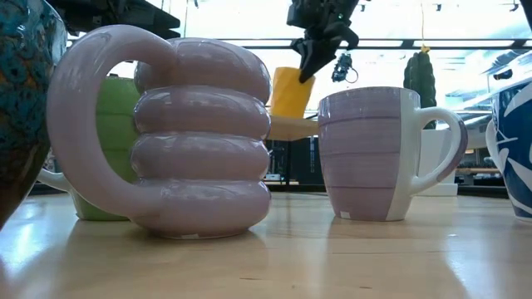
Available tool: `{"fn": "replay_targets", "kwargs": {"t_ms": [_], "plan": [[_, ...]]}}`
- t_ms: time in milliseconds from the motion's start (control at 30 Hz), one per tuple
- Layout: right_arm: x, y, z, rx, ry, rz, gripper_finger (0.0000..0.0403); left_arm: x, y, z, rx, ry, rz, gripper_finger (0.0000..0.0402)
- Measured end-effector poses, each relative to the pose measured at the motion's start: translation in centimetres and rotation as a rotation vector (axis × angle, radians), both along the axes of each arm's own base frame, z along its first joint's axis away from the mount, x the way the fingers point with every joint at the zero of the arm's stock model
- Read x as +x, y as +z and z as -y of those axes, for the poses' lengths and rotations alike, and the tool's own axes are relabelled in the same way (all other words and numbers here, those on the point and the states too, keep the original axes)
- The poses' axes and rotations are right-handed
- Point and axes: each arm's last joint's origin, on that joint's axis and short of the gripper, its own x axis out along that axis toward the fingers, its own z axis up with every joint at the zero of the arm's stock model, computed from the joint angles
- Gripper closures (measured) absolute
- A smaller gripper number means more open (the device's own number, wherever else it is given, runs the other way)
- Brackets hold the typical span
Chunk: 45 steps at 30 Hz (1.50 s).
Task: Place coffee mugs
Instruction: Put the yellow mug on the shelf
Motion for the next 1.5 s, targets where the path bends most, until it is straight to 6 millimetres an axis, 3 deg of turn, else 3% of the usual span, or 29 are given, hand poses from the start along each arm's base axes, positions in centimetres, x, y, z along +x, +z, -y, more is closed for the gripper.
{"fn": "replay_targets", "kwargs": {"t_ms": [300,1000,1500], "plan": [[-0.2,-0.1,-0.1,0.011,0.001,-0.026,0.0367,0.0,0.0,0.0,0.000,0.000,0.000,0.0225],[0.1,0.2,0.0,-0.121,-0.060,-0.019,0.0273,0.0,0.0,0.0,0.000,0.000,0.004,0.0225],[-1.5,0.2,3.8,-0.089,-0.075,-0.003,0.0286,0.0,0.0,0.0,0.001,0.000,0.004,0.0225]]}}
